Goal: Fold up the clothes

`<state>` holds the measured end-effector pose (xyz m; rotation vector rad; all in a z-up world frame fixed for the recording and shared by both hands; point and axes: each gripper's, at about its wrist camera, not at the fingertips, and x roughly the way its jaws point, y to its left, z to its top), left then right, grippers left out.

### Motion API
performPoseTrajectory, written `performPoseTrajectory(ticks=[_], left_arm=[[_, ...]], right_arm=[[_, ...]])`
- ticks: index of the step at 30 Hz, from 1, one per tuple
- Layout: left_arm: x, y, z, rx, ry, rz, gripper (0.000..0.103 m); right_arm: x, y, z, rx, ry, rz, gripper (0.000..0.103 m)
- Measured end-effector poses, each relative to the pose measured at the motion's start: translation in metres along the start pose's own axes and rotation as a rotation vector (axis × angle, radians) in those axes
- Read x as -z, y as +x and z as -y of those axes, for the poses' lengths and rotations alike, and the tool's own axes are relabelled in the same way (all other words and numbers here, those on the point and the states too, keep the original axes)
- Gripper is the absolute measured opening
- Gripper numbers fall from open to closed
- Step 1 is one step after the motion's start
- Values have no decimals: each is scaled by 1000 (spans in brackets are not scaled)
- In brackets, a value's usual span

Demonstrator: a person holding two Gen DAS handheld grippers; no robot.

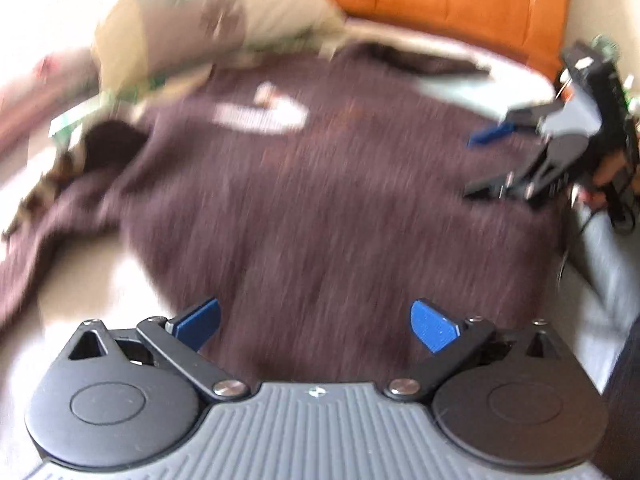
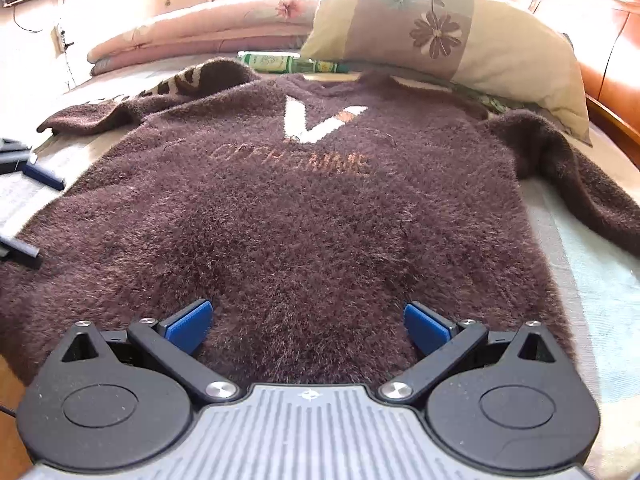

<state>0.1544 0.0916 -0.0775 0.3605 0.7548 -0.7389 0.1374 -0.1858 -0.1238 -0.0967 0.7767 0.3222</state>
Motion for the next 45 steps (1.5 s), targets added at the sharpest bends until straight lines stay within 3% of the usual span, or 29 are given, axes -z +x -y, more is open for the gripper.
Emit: performPoseTrajectory(ticks=[4, 5, 8, 12, 20, 25, 27, 30, 33, 34, 36, 40, 45], left_arm=[[-30, 31, 12, 52, 26, 72, 101], [-34, 43, 14, 62, 32, 60, 101], [-35, 73, 22, 37, 54, -37, 102], [-14, 62, 13, 24, -82, -37, 102], [45, 6, 33, -86, -99, -58, 102], [35, 2, 50, -142, -6, -114, 102], [27, -1, 58, -138, 17, -64, 102], [17, 5, 67, -93, 31, 8, 102], [20, 25, 65, -112, -5, -42, 103], [25, 23, 59, -96, -46, -35, 103], [33, 19, 48, -65, -127, -21, 102], [43, 12, 45, -68, -102, -20, 102], [42, 12, 46, -69, -79, -23, 102]], right_arm=[[-6, -11, 12, 18, 67, 32, 103], [-7, -12, 16, 26, 79, 39, 103], [5, -4, 28, 95, 79, -45, 103], [25, -19, 36, 86, 49, -29, 103], [27, -19, 34, 110, 70, -6, 103], [30, -23, 36, 102, 52, -5, 103], [27, -28, 35, 103, 50, -25, 103], [19, -40, 23, 42, 60, 36, 103], [9, -43, -1, -59, 50, 109, 103], [9, -35, -10, -63, 33, 89, 103], [12, -19, -25, -66, -1, 33, 103], [28, -19, -28, -25, -71, 4, 103], [42, -39, 17, 72, 79, -30, 103]])
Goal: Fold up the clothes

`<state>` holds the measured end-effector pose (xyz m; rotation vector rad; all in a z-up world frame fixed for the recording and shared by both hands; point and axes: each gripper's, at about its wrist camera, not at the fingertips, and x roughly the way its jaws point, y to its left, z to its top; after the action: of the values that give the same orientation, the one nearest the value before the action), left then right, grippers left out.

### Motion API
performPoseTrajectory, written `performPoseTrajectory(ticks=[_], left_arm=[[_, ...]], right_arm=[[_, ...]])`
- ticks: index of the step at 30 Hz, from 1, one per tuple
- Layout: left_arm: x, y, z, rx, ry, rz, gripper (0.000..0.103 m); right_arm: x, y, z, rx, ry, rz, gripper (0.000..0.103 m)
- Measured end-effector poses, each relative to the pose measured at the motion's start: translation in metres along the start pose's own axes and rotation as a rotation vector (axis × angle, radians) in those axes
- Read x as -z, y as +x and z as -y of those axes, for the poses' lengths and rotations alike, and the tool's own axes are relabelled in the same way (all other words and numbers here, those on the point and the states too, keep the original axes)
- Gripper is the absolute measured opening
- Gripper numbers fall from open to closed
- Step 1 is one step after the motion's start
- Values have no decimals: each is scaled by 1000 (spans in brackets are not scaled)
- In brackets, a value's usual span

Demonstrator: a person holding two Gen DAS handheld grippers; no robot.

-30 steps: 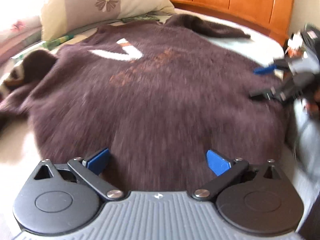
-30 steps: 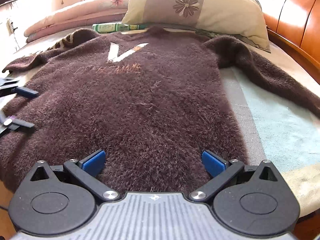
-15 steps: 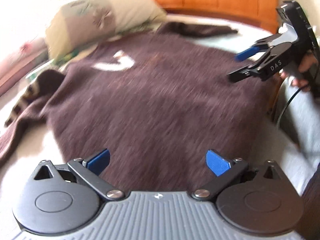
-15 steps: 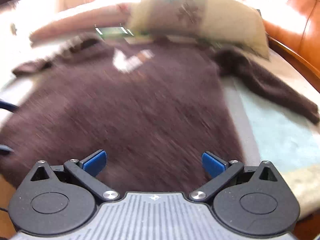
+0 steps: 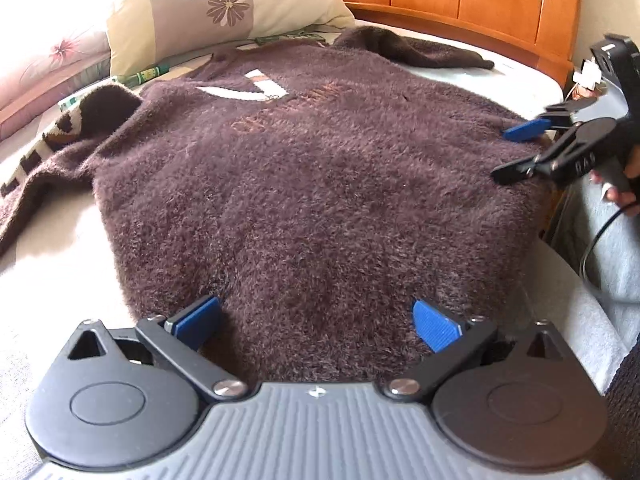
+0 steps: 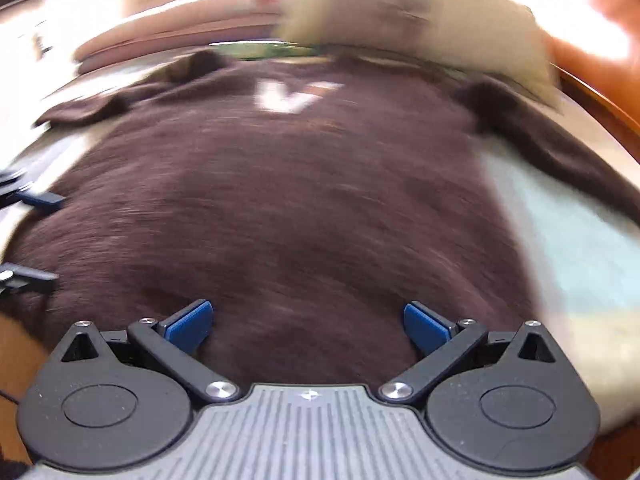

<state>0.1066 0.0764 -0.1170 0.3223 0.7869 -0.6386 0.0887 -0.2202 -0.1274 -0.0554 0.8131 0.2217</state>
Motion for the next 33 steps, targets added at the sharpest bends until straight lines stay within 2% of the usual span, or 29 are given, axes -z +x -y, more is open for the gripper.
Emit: performPoseTrajectory(ticks=[3, 7, 12, 18, 21, 23, 26, 30, 33], left_arm=[[1, 0, -1, 1, -1, 4, 102], [-7, -6, 1, -9, 0, -6, 102], [-40, -11, -12, 12, -17, 108, 102], [-98, 20, -44, 4, -85, 199, 102], [-123, 50, -71, 23, -160, 177, 102], [-136, 71, -88, 35, -221, 160, 102], [-135, 99, -111, 33, -346, 116, 102], [-110, 105, -110, -27, -317, 95, 102], [-110, 93, -108, -63, -291, 22, 102]], right_arm=[[10, -9, 24, 55, 89, -25, 103], [17, -17, 29, 99, 148, -78, 103], [-8, -21, 20, 80, 71, -13, 103], [-63, 20, 4, -6, -31, 37, 103], [-83, 57, -3, -13, -60, 1, 103], [-84, 72, -3, -17, -51, -19, 103], [-78, 79, -2, -14, -40, -4, 103], [-61, 68, 5, -38, -33, 53, 103], [-56, 63, 9, -47, -34, 68, 103]])
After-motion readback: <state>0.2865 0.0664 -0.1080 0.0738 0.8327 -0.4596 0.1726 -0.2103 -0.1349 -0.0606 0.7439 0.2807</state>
